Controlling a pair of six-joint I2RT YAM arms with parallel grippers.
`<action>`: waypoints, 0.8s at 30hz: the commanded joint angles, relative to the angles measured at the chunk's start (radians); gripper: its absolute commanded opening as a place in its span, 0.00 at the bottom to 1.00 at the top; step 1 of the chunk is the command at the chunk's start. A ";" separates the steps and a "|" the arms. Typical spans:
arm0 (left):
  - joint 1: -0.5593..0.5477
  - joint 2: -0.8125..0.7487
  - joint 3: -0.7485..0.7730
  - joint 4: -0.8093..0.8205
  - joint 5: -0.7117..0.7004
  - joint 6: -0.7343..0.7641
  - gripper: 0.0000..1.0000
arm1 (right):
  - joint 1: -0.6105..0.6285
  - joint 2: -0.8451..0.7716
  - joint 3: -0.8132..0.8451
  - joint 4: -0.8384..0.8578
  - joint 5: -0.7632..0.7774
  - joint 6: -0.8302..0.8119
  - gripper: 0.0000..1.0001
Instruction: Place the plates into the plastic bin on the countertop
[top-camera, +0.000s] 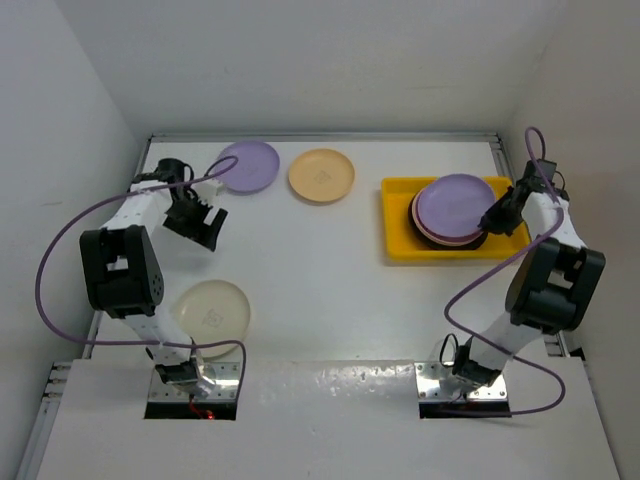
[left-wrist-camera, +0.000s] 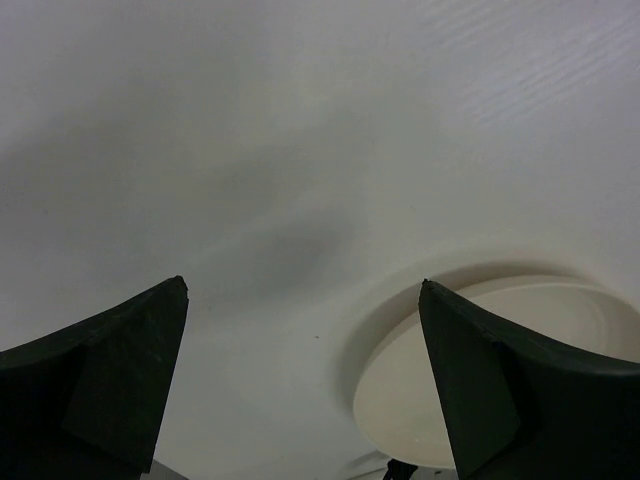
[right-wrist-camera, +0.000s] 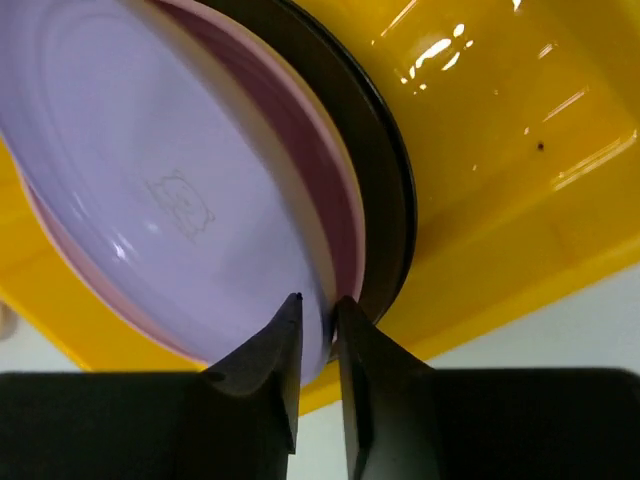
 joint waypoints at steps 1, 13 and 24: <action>0.036 0.007 -0.066 -0.004 -0.069 0.086 0.97 | -0.004 0.045 0.095 -0.030 -0.056 -0.023 0.22; 0.109 0.085 -0.210 -0.016 -0.066 0.184 0.87 | 0.109 -0.039 0.147 -0.128 0.221 -0.144 0.80; 0.179 -0.076 -0.086 -0.024 0.084 0.164 0.84 | 0.226 -0.222 0.100 -0.145 0.300 -0.215 0.81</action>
